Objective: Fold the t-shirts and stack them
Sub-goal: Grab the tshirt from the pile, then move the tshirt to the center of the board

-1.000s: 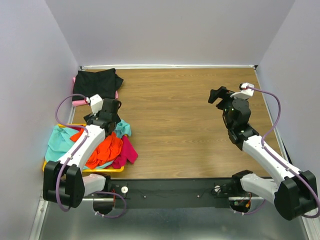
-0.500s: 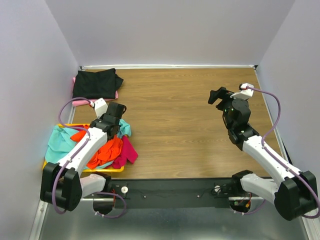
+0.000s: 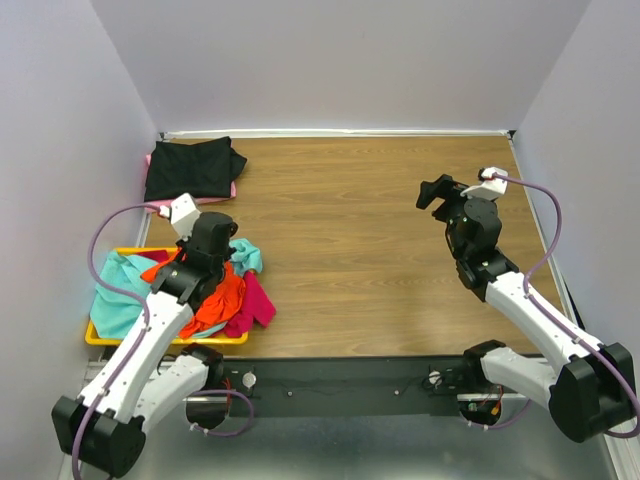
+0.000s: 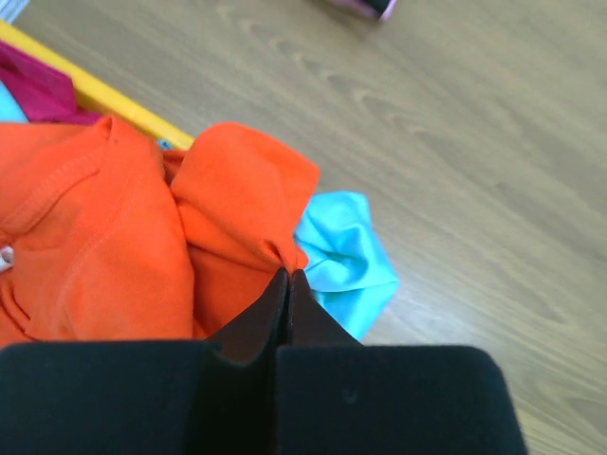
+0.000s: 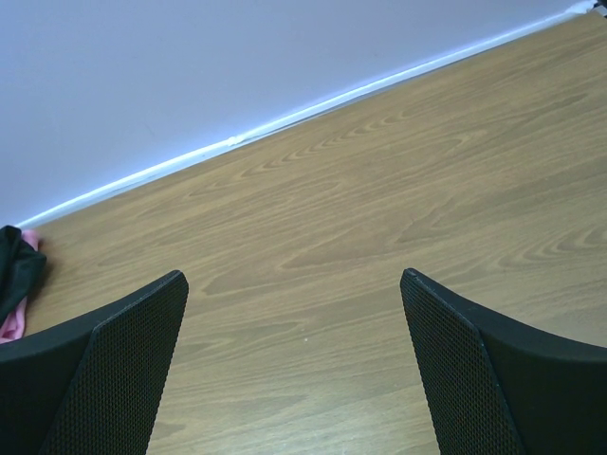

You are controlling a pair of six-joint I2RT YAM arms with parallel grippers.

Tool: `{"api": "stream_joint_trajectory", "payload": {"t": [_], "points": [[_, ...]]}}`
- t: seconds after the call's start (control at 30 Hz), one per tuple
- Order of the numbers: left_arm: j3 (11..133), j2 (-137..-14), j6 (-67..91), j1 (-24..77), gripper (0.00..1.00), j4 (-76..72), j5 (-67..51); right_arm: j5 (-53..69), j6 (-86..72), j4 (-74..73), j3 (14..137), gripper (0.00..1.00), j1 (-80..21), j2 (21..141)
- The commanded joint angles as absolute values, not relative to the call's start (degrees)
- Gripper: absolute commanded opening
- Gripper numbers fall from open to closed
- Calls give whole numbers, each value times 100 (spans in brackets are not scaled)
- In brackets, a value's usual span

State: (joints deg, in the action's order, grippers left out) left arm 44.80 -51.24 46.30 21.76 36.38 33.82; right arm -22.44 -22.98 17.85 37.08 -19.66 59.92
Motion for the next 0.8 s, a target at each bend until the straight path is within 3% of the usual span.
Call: {"api": "stream_joint_trajectory", "payload": {"t": [0.0,0.37,0.77], "points": [[4755,-4589,4221,2206,0,3201,3104,-2399,-2320,1705,3674,100,-1960,5950],[6186,-5017,2858,2434,0,1662,1847,-2470,-2259,1705,3779,100,-1960,5950],[8866,-7275,1670,4271,0,273,1004,-3075,-2083,1091,4078,100,-1942,5520]]}}
